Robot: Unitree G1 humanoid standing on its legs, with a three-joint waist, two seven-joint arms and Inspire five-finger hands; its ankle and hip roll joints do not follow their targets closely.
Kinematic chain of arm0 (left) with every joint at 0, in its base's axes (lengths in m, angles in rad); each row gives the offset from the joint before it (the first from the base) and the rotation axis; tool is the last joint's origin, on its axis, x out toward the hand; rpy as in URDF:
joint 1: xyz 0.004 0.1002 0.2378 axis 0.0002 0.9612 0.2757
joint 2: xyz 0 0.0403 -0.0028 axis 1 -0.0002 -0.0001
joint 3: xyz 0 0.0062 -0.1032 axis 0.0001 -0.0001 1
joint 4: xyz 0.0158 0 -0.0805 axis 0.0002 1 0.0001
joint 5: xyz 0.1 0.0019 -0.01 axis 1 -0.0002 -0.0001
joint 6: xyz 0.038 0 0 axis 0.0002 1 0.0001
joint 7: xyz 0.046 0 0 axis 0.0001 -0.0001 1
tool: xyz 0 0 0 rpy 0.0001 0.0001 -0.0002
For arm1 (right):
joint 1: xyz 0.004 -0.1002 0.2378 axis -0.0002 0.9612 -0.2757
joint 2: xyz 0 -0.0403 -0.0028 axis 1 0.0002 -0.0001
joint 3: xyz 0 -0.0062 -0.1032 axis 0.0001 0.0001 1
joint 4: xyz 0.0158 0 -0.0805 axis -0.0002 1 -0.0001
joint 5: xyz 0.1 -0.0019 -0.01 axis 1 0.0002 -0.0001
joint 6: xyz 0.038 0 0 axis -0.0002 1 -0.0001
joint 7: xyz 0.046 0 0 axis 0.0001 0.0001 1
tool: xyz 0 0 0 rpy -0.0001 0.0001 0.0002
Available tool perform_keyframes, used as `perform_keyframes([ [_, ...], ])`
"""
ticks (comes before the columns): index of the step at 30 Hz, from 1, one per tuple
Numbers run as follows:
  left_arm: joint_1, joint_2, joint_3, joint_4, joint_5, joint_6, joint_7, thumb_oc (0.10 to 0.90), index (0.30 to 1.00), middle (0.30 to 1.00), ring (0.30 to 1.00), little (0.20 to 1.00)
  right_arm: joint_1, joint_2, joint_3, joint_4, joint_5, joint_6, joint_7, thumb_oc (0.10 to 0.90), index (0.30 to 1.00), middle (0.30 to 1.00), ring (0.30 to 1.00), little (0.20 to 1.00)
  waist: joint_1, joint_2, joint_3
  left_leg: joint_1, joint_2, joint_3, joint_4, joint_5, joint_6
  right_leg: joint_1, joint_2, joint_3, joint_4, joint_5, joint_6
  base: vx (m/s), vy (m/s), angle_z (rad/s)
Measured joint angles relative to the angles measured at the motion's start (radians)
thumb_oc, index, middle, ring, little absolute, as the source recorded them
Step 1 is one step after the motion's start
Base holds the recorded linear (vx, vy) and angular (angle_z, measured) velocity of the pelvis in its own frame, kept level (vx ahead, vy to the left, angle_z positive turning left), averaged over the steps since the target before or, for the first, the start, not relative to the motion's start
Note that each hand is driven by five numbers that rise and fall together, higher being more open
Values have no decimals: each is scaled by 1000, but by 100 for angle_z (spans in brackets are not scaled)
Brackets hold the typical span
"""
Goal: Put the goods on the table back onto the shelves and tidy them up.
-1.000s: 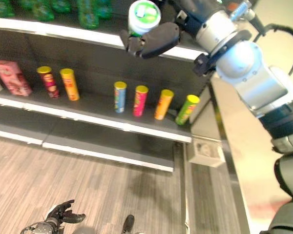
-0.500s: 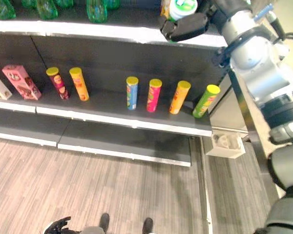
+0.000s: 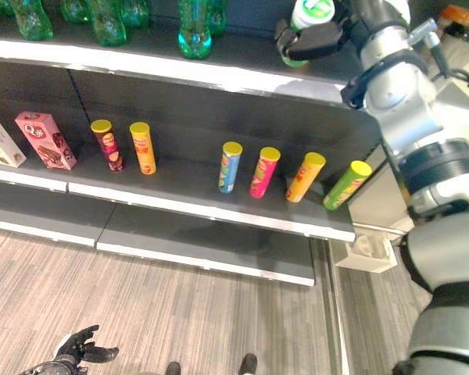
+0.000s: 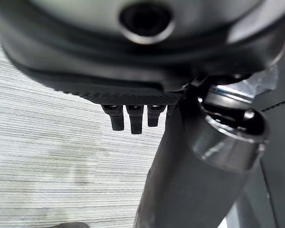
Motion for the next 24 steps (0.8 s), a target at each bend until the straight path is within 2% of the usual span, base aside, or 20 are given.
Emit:
perform_keyframes([
  [1, 14, 7, 13, -19, 0, 0, -4, 800, 900, 900, 900, 900, 0, 0, -8, 3, 0, 10, 0, 400, 300, 300, 300, 300, 3, -24, -3, 0, -12, -2, -2, -4, -6, 10, 3, 24, -18, 21, -4, 208, -166, 43],
  [2, 26, 4, 20, -35, -3, 0, -2, 800, 900, 900, 900, 900, 5, 0, -22, -9, 2, 11, -2, 400, 300, 300, 300, 300, 3, -36, 0, 7, -12, -13, -3, -11, -21, 19, 5, 31, -20, 76, -54, 176, -154, 32],
  [4, 68, -12, 23, -63, -16, -1, -4, 800, 900, 900, 900, 900, 19, -1, -20, -44, 2, 12, 1, 400, 300, 300, 300, 300, 4, -18, -7, 19, 21, -26, -3, -21, -39, 36, 37, 21, -20, 80, -85, 104, -112, 17],
  [5, 91, -26, 16, -66, -17, -3, -11, 800, 900, 900, 900, 900, 18, -1, -22, -68, 4, 5, 0, 400, 300, 300, 300, 300, 6, -8, -13, 17, 53, -27, -3, -27, -52, 37, 71, 3, -16, 75, -104, 84, -94, 3],
  [6, 94, -35, 15, -60, -17, 1, -10, 800, 900, 900, 900, 900, 18, -2, -22, -67, 4, 3, 0, 400, 300, 300, 300, 300, 7, -7, -13, 15, 64, -27, -3, -28, -56, 37, 86, 1, -12, 71, -113, 77, -83, 5],
  [11, 87, -79, 2, -58, -16, 3, -11, 800, 900, 900, 900, 900, 18, -3, -22, -56, 4, 10, 1, 400, 300, 300, 300, 300, 5, -3, -15, -1, 105, -42, -3, -24, -76, 37, 116, -26, -12, 58, -133, 58, -57, 13],
  [24, 82, -73, 14, 7, -16, 0, -4, 800, 900, 900, 900, 900, 18, 8, -9, 63, 4, 9, 4, 400, 300, 300, 300, 300, 37, 5, -20, -20, 100, -83, -3, -15, -89, 37, 107, -57, -13, 57, -134, 21, -26, 9],
])
